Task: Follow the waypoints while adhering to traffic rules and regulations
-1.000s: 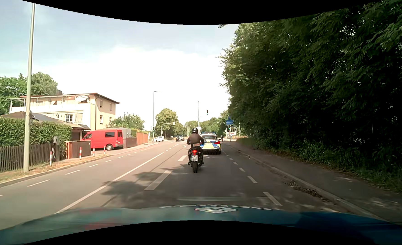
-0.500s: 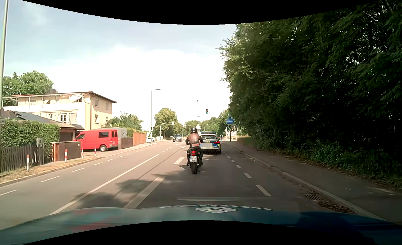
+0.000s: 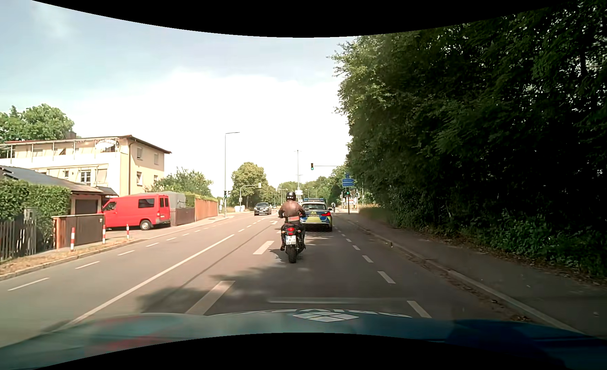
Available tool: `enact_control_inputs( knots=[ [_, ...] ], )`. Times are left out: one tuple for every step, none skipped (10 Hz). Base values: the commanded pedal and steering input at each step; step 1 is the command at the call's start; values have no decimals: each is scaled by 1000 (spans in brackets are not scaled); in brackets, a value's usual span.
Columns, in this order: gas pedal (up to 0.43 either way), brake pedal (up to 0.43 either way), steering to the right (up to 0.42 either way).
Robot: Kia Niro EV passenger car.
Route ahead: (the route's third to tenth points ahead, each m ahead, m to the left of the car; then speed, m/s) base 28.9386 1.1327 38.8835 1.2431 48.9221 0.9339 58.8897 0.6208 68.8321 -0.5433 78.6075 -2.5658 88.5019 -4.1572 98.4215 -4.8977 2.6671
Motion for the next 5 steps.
enact_control_inputs(
  knots=[
    [87,0,0],
    [87,0,-1],
    [87,0,-2],
    [110,0,-3],
    [150,0,-2]
  ],
)
